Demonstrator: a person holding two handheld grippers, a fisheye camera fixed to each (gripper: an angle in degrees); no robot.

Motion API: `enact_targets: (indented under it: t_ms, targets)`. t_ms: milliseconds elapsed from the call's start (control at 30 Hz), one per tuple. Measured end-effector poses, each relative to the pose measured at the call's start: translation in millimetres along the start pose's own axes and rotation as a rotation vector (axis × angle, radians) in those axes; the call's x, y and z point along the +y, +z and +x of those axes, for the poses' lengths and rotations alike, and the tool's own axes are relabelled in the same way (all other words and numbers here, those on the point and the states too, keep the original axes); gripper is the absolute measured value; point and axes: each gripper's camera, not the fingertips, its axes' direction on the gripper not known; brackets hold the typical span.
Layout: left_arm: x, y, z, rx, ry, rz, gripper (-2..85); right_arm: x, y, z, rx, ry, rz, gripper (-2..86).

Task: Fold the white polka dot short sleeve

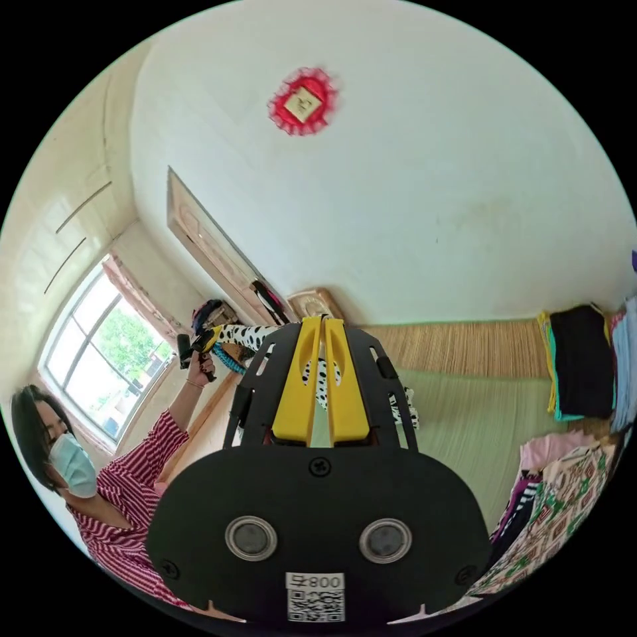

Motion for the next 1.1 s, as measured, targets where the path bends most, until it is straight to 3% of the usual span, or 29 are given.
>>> enact_targets:
  t_ms: [167, 367, 467, 633, 733, 867, 1100]
  targets:
    - [8, -31, 42, 0.019, 0.109, 0.035, 0.5, 28, -39, -16, -0.078, -0.071, 0.084, 0.5]
    - [97, -50, 41, 0.033, 0.08, -0.084, 0.6, 144, -31, 16, -0.092, -0.005, -0.027, 0.5]
    - [171, -50, 15, 0.014, -0.048, -0.191, 0.6, 232, 0, 57, -0.08, 0.133, -0.156, 0.5]
    - [309, -29, -59, -0.086, -0.439, -0.433, 0.6, 391, 60, 146, -0.109, 0.498, -0.322, 0.5]
    - [352, -25, -80, -0.124, -0.587, -0.487, 0.6, 462, 87, 179, -0.133, 0.678, -0.387, 0.5]
    - [364, -24, -85, -0.144, -0.623, -0.513, 0.6, 496, 104, 185, -0.083, 0.717, -0.492, 0.5]
    - [354, -25, -90, -0.132, -0.626, -0.519, 0.6, 510, 105, 187, -0.094, 0.725, -0.495, 0.5]
